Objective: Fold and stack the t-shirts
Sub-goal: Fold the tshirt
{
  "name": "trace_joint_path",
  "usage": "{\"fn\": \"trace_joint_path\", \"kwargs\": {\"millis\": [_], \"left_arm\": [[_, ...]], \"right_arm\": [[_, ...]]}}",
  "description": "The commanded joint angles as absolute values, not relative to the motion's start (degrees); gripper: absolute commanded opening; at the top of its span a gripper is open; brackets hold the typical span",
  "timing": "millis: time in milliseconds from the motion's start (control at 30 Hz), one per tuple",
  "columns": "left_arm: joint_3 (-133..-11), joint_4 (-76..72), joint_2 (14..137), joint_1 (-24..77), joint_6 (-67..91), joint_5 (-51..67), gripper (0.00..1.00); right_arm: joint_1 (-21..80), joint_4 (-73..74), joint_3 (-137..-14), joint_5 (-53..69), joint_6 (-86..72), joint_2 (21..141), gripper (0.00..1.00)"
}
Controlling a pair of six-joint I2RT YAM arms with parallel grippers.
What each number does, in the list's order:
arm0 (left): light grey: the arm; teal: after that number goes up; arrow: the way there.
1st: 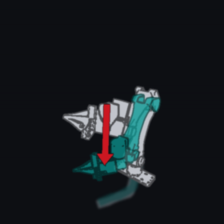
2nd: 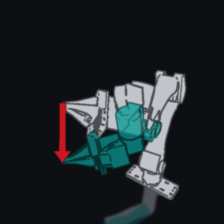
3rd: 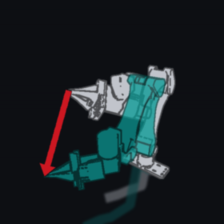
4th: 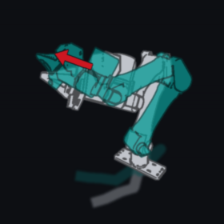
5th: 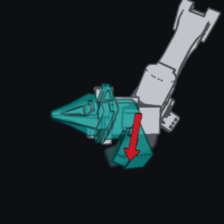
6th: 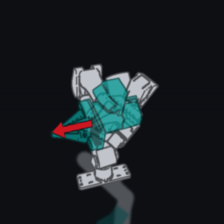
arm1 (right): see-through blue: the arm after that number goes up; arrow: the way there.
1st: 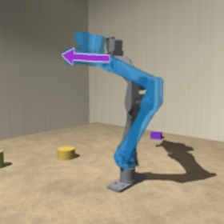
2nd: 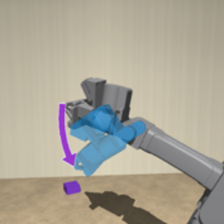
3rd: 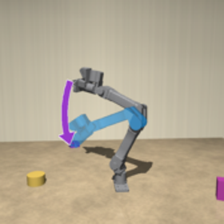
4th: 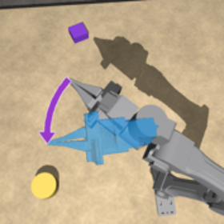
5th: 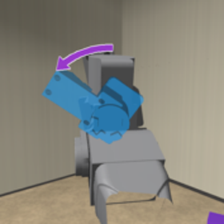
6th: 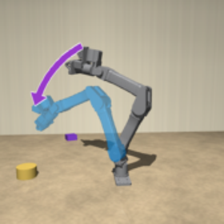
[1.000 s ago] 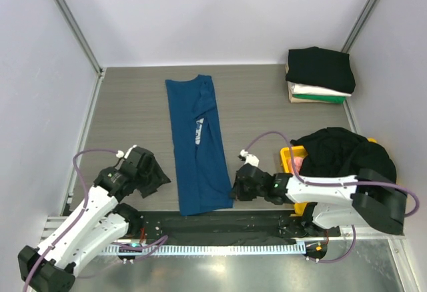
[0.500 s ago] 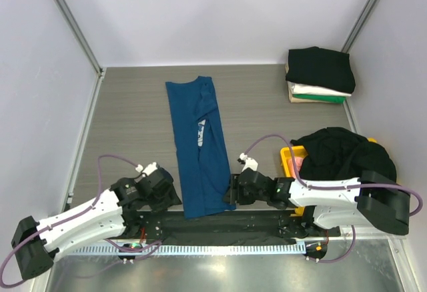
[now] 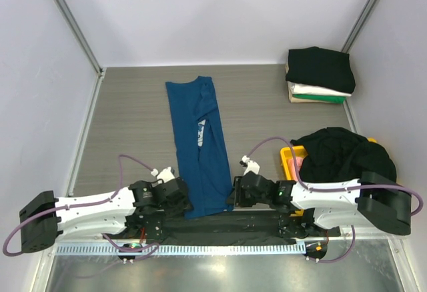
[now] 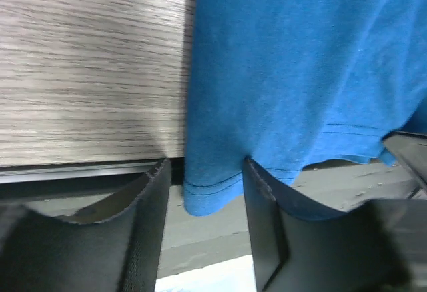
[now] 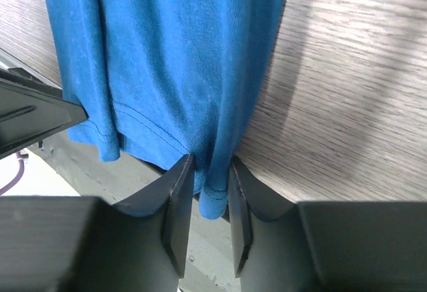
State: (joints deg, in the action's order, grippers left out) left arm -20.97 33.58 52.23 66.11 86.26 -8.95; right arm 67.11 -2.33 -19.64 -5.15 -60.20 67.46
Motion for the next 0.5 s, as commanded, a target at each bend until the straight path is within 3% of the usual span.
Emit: {"fn": "trace_joint_path", "kwargs": {"millis": [0,100,167,200,233,467], "left_arm": [[-21.9,30.8,51.3,67.1,89.4,-13.8,0.46],[-21.7,30.4,50.1,67.1,89.6,-15.9,0.34],[-21.8,29.9,49.7,67.1,89.3,-17.0,0.18],[-21.8,29.8,49.1,67.1,88.9,-17.1,0.07],[-21.9,29.8,48.7,67.1,88.4,-17.3,0.02],[-27.9,45.9,42.1,67.1,87.9,-20.8,0.00]], "right_arm": [[67.9,1.2,-17.4,-6.2,-60.2,67.4,0.31],[67.9,1.0,-17.1,-6.1,-60.2,67.1,0.23],[67.9,0.8,-17.0,-6.1,-60.1,66.8,0.01],[67.9,0.7,-17.0,-6.2,-60.0,66.7,0.01],[67.9,0.8,-17.0,-5.7,-60.1,66.5,0.01],[71.1,4.9,-21.8,-6.3,-60.9,65.7,0.01]]}}
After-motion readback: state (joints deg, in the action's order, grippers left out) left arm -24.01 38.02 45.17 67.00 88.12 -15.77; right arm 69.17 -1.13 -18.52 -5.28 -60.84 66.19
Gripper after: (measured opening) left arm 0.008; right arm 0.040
